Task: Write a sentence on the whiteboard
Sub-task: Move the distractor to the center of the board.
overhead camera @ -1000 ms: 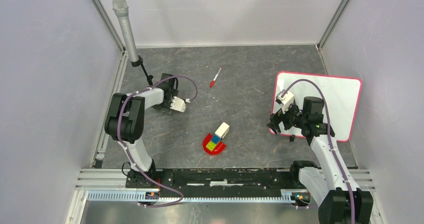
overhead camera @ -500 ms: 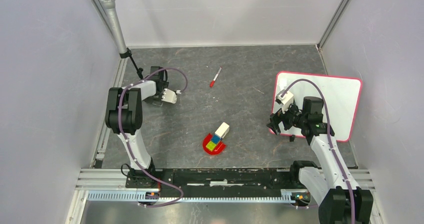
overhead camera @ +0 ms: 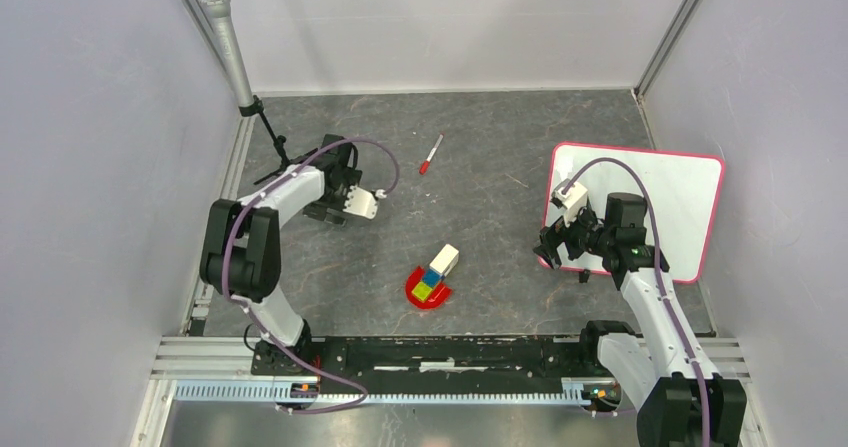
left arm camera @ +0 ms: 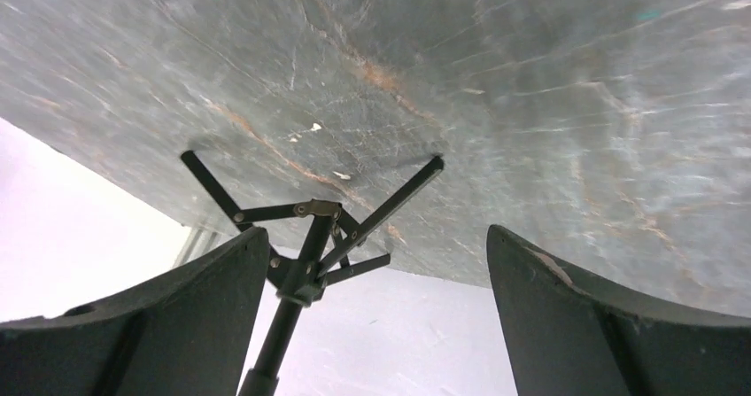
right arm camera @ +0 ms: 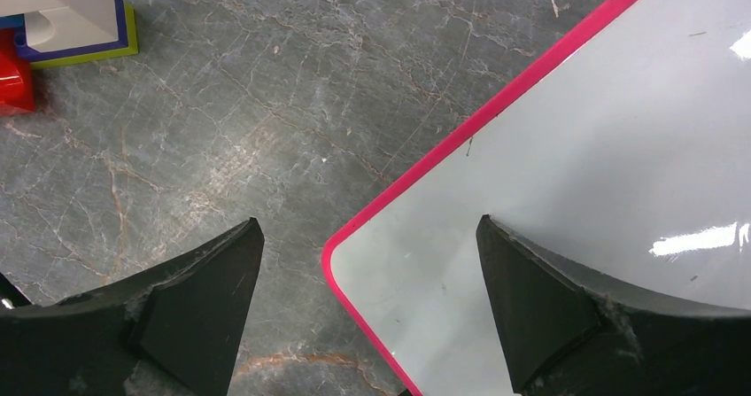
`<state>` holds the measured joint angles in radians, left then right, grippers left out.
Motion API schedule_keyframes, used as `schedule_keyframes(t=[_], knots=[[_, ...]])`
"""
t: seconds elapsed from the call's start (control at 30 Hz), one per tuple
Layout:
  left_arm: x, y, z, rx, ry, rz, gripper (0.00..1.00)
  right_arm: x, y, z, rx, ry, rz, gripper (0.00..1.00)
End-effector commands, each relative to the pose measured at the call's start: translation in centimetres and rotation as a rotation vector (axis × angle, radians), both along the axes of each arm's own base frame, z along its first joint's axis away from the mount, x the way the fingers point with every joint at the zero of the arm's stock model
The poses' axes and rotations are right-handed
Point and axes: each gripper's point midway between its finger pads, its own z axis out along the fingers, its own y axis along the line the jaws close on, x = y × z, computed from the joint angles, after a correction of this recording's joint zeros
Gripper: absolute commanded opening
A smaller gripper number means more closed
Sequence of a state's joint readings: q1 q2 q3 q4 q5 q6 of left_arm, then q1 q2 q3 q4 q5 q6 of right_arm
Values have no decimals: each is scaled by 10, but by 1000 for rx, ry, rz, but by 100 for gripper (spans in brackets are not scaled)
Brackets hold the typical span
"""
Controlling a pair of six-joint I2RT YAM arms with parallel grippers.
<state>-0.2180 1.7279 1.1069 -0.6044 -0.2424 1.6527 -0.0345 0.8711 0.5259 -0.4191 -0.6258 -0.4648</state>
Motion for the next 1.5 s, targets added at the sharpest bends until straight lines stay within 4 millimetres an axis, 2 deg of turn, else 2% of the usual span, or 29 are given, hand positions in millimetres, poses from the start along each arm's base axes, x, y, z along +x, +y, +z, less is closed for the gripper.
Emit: schedule_keyframes(t=[0.0, 0.1, 0.17, 0.3, 0.43, 0.5, 0.53, 0.67, 0.73, 0.9, 0.97, 1.1, 1.3, 1.47], knots=[[-44, -50, 34, -173, 60, 44, 98, 4, 5, 13, 19, -55, 21, 97], [-73, -95, 58, -276, 88, 51, 98, 4, 9, 22, 36, -75, 41, 97], [-91, -129, 71, -337, 94, 33, 98, 6, 11, 36, 44, -101, 53, 97], [-119, -182, 91, -475, 137, 55, 98, 9, 5, 64, -2, -136, 42, 97], [-132, -212, 107, -603, 179, 129, 98, -1, -21, 70, -159, -118, -5, 98], [-139, -222, 112, -642, 185, 145, 97, -11, -41, 61, -276, -80, -41, 99], [-145, -230, 114, -663, 180, 147, 98, -20, -55, 52, -361, -43, -53, 94], [-163, -244, 111, -665, 210, 143, 98, -47, -80, 33, -558, 15, 26, 86], [-169, -251, 110, -680, 231, 151, 98, -53, -92, 31, -657, -5, 53, 82], [-172, -263, 118, -749, 254, 204, 98, -63, -118, 16, -798, 115, 65, 61], [-173, -269, 124, -791, 256, 212, 99, -66, -119, 5, -798, 145, 74, 55], [-174, -273, 131, -833, 255, 228, 99, -71, -118, -22, -801, 183, 109, 49], [-176, -271, 131, -839, 255, 238, 99, -74, -119, -50, -816, 198, 148, 47], [-175, -272, 133, -854, 245, 242, 99, -62, -105, -53, -751, 137, 161, 47]])
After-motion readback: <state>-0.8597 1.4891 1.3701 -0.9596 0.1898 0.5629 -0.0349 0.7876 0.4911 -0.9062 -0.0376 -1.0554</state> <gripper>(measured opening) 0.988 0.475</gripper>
